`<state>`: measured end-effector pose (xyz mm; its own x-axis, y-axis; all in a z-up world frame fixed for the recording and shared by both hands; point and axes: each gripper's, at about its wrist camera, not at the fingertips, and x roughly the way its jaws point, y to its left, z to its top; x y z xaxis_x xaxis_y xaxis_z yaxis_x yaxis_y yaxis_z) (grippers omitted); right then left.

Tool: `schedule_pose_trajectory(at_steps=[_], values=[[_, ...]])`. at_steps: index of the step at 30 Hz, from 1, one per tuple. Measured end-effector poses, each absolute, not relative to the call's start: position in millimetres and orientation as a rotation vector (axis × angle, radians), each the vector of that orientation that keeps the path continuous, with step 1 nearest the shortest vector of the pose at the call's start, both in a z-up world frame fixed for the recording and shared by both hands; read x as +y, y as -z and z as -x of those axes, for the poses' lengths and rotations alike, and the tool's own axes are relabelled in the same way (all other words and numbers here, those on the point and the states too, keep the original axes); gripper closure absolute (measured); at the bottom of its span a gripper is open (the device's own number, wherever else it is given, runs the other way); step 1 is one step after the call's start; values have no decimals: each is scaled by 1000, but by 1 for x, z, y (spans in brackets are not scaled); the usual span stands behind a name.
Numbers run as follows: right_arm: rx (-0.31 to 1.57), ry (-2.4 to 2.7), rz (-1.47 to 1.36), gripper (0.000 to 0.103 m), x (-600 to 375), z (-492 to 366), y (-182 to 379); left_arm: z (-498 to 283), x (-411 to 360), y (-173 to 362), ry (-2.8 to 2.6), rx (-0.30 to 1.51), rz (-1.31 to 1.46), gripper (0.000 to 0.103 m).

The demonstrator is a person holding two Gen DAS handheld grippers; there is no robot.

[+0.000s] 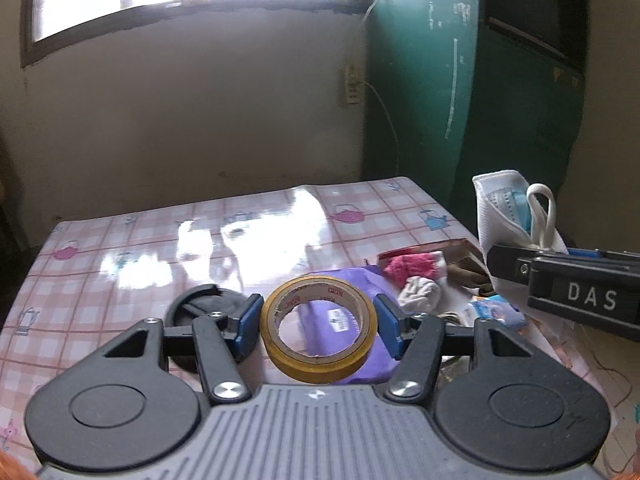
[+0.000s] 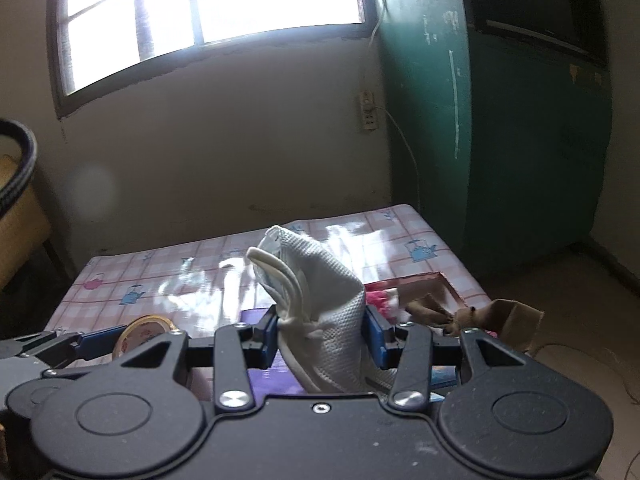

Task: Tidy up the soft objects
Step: 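Carry the tape roll and mesh bag with both tools toward the cardboard box, then lower the tape roll and mesh bag into the box and open both tools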

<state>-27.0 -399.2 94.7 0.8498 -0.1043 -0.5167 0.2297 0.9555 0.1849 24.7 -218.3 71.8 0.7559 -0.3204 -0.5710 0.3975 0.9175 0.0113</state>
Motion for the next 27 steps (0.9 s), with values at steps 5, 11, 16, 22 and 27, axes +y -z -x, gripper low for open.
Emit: schedule_pose_trajectory(at_steps=[5,11,16,22,27], values=[[544,211,-253,50,-421,26,-87,-25,-236,-65,432,609,-142,42],[575,254,-263,49,-449,28,-73,-27,-261,-53,493,640,-143,42],[602,280,-279,49,-469,30,-60,-27,-283,-41,553,657,-151,42],[634,301,-301,48,-485,27,-46,-32,-303,-29,609,672,-157,42],[652,308,-321,45,-493,24,-39,-36,-315,-20,666,669,-135,42]])
